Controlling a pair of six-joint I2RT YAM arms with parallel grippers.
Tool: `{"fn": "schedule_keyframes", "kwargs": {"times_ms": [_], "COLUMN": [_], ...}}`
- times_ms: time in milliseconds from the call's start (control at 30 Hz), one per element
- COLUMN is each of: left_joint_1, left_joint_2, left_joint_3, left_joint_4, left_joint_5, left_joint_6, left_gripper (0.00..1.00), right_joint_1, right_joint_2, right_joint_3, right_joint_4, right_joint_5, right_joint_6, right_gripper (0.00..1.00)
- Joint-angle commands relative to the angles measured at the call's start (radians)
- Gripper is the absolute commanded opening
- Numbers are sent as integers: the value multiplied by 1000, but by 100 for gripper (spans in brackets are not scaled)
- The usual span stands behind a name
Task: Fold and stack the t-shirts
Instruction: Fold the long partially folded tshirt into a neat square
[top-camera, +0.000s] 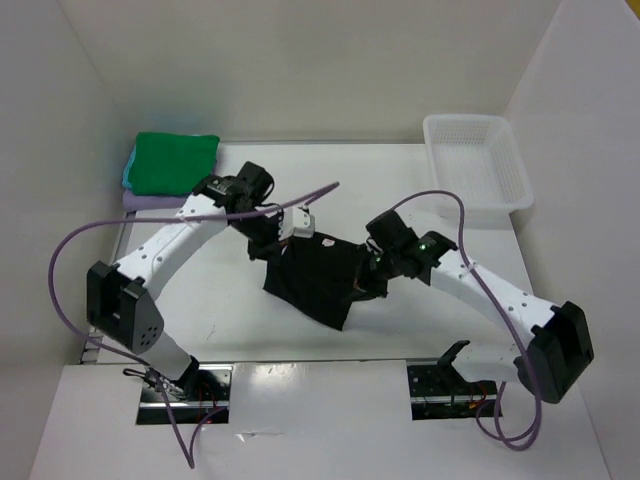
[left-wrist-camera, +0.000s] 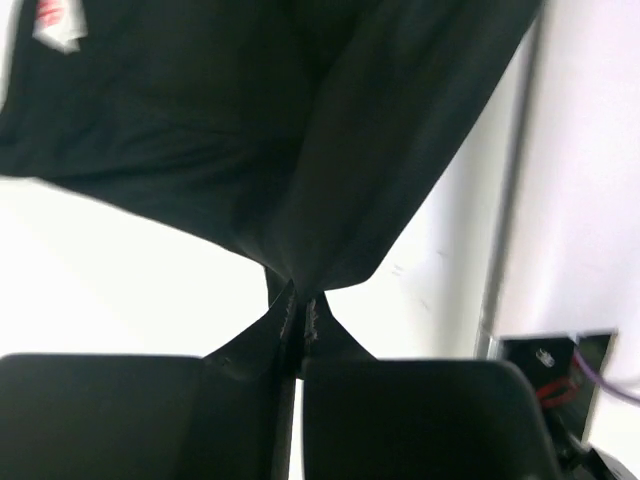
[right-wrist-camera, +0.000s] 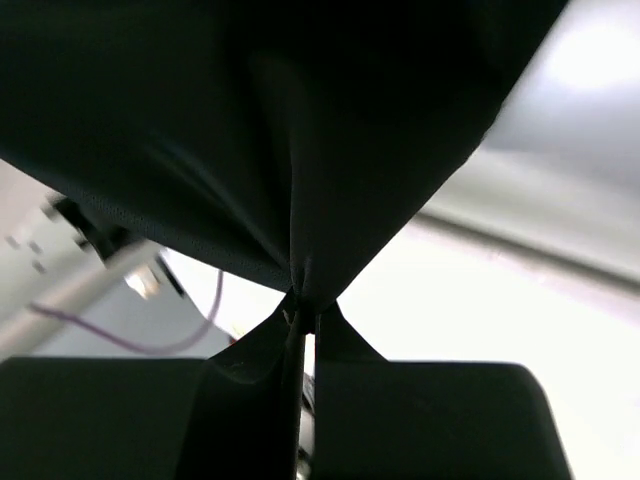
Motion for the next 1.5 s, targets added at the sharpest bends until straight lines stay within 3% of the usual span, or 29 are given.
{"fn": "schedule_keyframes", "kwargs": {"times_ms": [0,133,400,600,767,800,833,867,1000,1167,1267,1300,1367,1400,1467], "left_joint_1": [55,78,159,159,159,159,159,159,170,179,179,179,169,169,143], "left_joint_2": [119,247,555,652,710,710,720,720,720,674,644,635,635,635,625], "left_joint_3": [70,159,515,565,598,598,598,598,614,614,565,555,555,555,546], "left_joint_4": [37,104,126,135,192,232,255,307,407,430,430,419,395,384,361], "left_joint_5": [58,18,52,52,23,23,23,14,-81,-118,-109,-77,-39,-4,107], "left_joint_6": [-66,-112,-238,-247,-322,-334,-347,-362,-457,-471,-433,-408,-384,-367,-327], "left_gripper": [0,0,0,7,24,39,48,52,56,56,56,57,57,57,57], "right_joint_1": [-127,-256,-434,-488,-555,-584,-600,-617,-664,-637,-611,-580,-556,-542,-507], "right_joint_2": [68,198,355,505,565,565,565,565,532,417,384,384,374,374,399], "right_joint_3": [77,97,164,164,213,213,224,224,258,285,256,224,194,171,170], "right_joint_4": [-24,9,78,123,190,201,229,247,325,339,295,281,272,281,292], "right_joint_5": [-75,-149,-215,-263,-231,-215,-206,-206,-116,-48,-25,-14,-5,-5,-5], "right_joint_6": [-128,-280,-360,-414,-414,-400,-388,-388,-343,-358,-377,-377,-377,-365,-356], "right_gripper": [0,0,0,0,23,32,42,44,51,52,49,33,17,2,0]}}
